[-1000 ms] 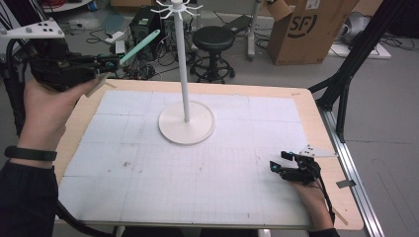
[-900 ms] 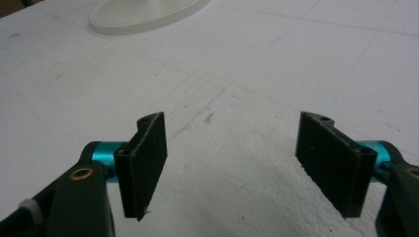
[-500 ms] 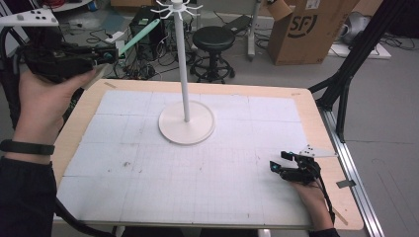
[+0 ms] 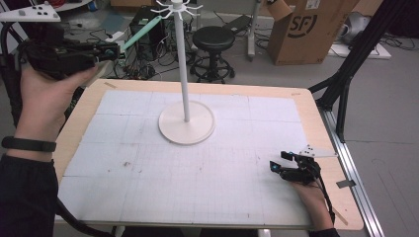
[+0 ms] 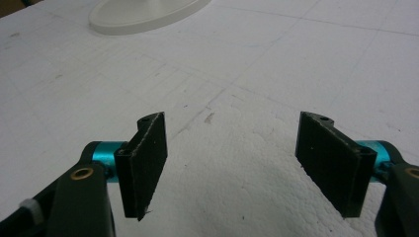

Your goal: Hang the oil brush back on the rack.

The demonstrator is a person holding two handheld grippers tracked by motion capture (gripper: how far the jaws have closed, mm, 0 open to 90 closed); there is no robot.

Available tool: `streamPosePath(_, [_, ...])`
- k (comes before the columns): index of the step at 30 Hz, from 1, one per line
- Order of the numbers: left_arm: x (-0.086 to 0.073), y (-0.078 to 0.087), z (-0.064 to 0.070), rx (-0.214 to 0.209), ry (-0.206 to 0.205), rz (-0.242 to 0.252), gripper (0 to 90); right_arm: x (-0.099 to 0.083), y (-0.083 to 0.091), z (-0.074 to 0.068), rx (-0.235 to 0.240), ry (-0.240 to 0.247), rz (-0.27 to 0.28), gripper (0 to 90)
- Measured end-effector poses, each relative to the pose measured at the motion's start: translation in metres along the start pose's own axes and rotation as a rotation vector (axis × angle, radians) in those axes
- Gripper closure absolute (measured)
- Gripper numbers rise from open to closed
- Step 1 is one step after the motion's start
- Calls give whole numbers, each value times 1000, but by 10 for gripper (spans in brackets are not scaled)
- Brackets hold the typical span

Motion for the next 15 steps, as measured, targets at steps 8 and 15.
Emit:
streamPosePath(8, [0, -3, -1, 3, 1, -1, 821, 0, 0, 0, 0, 0, 0, 277])
streamPosePath(15, [0, -6, -1, 4, -7, -12, 821, 0, 0, 0, 1, 0, -3, 277])
Point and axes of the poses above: each handheld gripper's, and its own axes: y roughly backward along the jaws, x roughly out of its top, z roughly to its right, the point moved 1 cm from there along -y, roughly forward along the jaws, and after that the axes turned 2 degrees about z, right-handed, at the moved point
